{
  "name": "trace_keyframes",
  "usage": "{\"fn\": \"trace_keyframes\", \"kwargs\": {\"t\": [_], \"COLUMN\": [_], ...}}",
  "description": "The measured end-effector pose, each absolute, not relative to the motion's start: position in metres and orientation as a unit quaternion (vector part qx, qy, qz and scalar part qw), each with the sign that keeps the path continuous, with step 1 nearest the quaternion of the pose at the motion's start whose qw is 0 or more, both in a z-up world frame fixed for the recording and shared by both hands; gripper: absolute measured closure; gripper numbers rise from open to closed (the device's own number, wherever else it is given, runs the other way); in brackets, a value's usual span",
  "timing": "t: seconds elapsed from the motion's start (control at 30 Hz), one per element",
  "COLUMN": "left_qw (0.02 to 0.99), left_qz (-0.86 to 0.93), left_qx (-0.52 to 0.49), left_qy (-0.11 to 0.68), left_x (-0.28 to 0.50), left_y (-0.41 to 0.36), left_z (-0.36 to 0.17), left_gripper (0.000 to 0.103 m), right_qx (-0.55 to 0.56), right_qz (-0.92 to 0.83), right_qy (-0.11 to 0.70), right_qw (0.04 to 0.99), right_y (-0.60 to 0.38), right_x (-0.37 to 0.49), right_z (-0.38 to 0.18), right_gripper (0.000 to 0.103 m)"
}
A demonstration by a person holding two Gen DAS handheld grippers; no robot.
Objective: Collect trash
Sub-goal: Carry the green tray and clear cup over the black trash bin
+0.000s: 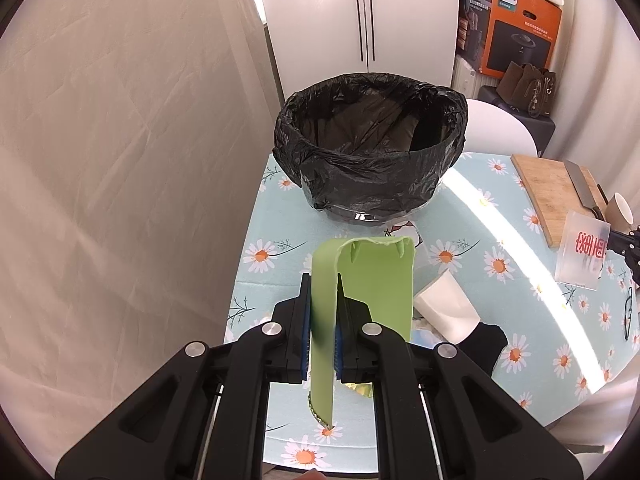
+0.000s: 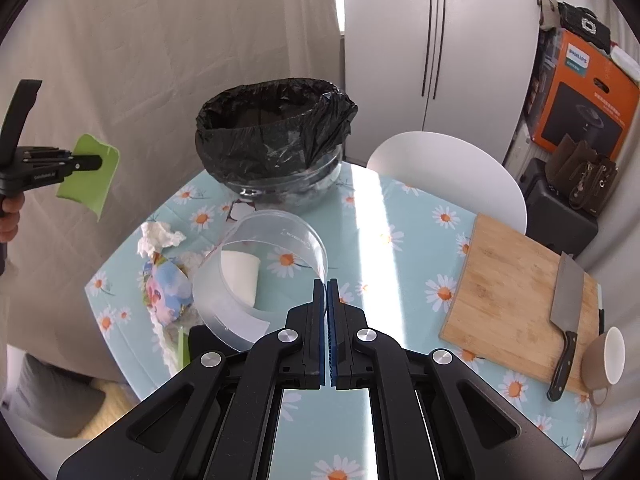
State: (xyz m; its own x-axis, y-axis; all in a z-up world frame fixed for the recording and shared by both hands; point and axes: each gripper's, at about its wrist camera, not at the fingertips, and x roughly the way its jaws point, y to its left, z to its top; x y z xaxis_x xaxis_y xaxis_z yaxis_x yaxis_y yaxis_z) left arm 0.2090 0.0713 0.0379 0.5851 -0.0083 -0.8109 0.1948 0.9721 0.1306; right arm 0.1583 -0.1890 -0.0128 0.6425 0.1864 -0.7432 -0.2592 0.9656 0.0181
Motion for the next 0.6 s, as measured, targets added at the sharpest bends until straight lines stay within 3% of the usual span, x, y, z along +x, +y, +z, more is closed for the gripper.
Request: {"fn": "trace_keyframes", "kwargs": {"t": [0.6], "left_qw": [0.885], "left_qz": [-0.127], "left_qx": [0.138], "left_qy": [0.426], "left_x": [0.248], "left_y": [0.027], "left_z": [0.056], "left_gripper": [0.094], "right_qx": [-0.038], "right_qz": [0.09], "right_qy": [0.372], "right_qw": [0.923], "right_y": [-0.189], "right_x": [0.157], "right_z": [0.018], "right_gripper": [0.102]}}
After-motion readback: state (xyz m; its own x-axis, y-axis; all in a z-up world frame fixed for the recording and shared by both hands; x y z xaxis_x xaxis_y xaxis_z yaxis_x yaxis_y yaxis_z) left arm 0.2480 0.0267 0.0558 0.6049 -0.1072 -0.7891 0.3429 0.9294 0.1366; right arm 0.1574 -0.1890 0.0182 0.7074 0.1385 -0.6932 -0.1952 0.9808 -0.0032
